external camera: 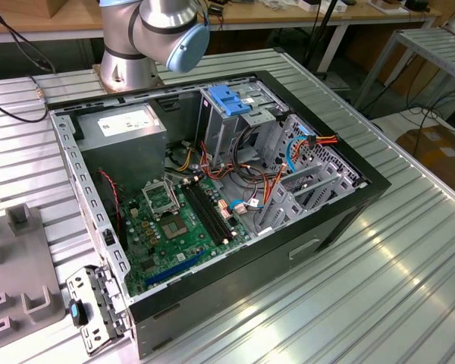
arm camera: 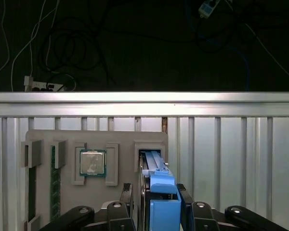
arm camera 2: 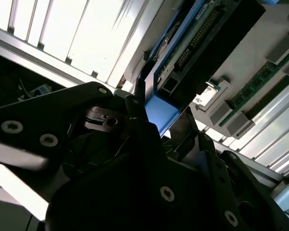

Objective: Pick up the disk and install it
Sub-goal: 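Pick up the disk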

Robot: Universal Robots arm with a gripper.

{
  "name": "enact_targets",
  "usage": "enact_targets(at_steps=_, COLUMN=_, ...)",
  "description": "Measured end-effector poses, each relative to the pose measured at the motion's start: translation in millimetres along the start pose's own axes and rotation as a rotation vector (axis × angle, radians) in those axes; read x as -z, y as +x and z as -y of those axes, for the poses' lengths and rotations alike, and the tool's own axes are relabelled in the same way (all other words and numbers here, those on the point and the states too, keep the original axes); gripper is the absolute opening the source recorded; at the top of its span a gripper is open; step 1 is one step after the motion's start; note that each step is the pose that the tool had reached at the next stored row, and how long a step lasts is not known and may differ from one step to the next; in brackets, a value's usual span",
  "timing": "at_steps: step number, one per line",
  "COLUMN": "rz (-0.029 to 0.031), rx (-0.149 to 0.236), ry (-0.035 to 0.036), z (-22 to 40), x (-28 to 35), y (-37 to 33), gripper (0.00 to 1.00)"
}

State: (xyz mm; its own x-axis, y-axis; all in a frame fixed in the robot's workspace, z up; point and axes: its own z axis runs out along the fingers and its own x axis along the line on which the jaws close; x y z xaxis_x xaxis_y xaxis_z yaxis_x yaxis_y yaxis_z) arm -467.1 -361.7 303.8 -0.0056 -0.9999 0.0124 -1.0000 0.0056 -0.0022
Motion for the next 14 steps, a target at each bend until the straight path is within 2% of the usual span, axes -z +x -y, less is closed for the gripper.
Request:
enact_targets(at_steps=1, rz=0.0, rx=0.0, ry=0.0, z=0.0, x=0.0, y=0.0, gripper=0.47)
enact_targets(at_steps=2, rz=0.0, rx=0.0, ry=0.0, z=0.0, x=0.0, y=0.0, gripper=0.4)
enact_targets(at_steps=14, rz=-0.0002, rx=-0.016, ry=-0.0003, z=0.5, x=-2.5, y=-1.2, gripper=0.4)
